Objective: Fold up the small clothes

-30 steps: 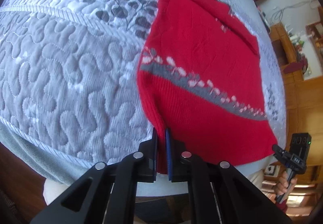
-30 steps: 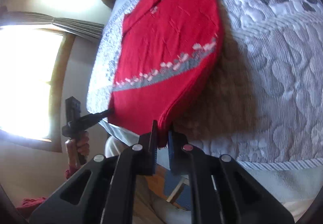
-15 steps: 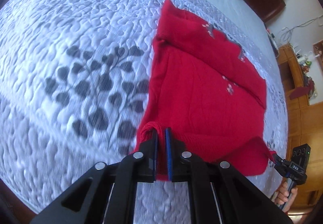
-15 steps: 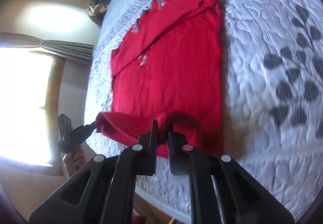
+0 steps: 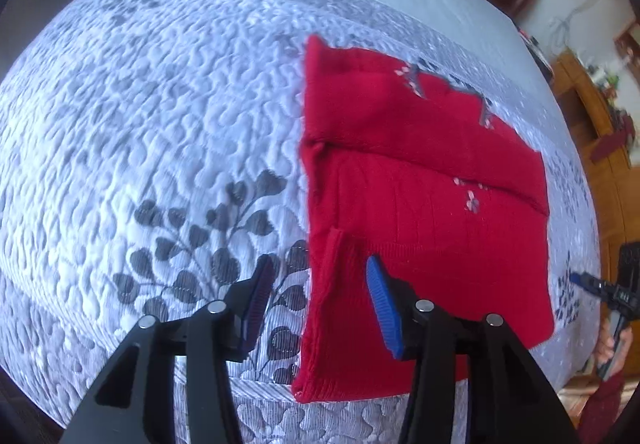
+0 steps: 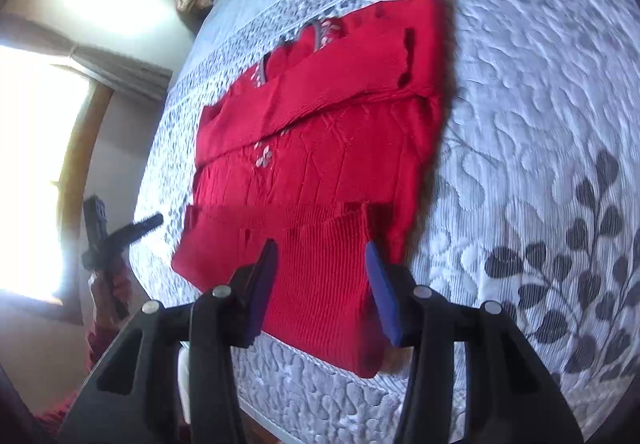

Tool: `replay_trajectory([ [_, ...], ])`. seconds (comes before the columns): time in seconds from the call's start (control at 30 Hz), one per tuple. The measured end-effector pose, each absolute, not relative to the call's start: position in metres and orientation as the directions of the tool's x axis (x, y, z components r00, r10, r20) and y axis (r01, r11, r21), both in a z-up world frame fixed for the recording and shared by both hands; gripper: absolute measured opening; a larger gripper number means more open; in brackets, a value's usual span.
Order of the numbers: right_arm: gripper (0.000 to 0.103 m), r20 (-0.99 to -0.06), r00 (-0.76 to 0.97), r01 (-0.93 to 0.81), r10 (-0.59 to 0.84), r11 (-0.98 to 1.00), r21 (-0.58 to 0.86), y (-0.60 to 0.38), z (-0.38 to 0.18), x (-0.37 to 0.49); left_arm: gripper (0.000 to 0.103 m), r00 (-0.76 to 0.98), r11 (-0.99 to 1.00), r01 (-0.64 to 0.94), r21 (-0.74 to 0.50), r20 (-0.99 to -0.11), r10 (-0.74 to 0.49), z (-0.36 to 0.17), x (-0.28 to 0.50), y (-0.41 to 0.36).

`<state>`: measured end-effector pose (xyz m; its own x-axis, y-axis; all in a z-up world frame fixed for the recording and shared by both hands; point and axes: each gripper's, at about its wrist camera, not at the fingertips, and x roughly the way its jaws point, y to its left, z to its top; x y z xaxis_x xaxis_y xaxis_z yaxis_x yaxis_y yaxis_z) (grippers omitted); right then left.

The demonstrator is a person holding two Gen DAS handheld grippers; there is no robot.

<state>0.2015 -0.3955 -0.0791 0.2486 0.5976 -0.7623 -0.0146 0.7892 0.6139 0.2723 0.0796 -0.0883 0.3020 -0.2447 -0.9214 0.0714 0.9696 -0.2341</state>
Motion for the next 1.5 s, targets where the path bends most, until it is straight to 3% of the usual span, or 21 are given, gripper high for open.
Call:
replay_trajectory([
  [0.17, 0.046, -0.806, 0.168, -0.050, 0.567, 0.822, 0.568, -0.383, -0.101, 0.213, 0.050, 0.275, 0.969, 0.180, -0.169, -0.937, -0.215, -0.105, 0.279, 0.057],
  [0.47, 0.046, -0.829, 0.099, -0.078, 0.551, 0.835, 0.545, -0.367, -0.127, 0.230, 0.050, 0.229, 0.963, 0.233, -0.134, -0.955, -0.188, -0.133, 0.295, 0.038],
  [0.57, 0.034, -0.829, 0.102, -0.094, 0.549, 0.835, 0.542, -0.363, -0.129, 0.232, 0.048, 0.211, 0.960, 0.251, -0.122, -0.961, -0.178, -0.143, 0.296, 0.033],
  [0.63, 0.008, -0.822, 0.102, -0.114, 0.560, 0.827, 0.550, -0.361, -0.127, 0.229, 0.022, 0.220, 0.958, 0.264, -0.114, -0.960, -0.175, -0.144, 0.293, 0.031],
  [0.7, 0.006, -0.806, 0.118, -0.146, 0.580, 0.813, 0.564, -0.360, -0.118, 0.225, 0.007, 0.246, 0.955, 0.275, -0.113, -0.952, -0.184, -0.138, 0.288, 0.032],
  [0.87, 0.005, -0.738, 0.189, -0.215, 0.647, 0.761, 0.612, -0.361, -0.086, 0.212, 0.006, 0.339, 0.946, 0.306, -0.110, -0.915, -0.216, -0.114, 0.269, 0.038],
  [1.03, 0.004, -0.728, 0.224, -0.235, 0.648, 0.761, 0.605, -0.360, -0.068, 0.203, 0.005, 0.411, 0.945, 0.319, -0.071, -0.888, -0.205, -0.095, 0.252, 0.043],
  [1.5, 0.003, -0.704, 0.302, -0.174, 0.643, 0.763, 0.623, -0.383, -0.050, 0.208, 0.005, 0.495, 0.948, 0.248, -0.199, -0.815, -0.300, -0.064, 0.267, 0.052],
])
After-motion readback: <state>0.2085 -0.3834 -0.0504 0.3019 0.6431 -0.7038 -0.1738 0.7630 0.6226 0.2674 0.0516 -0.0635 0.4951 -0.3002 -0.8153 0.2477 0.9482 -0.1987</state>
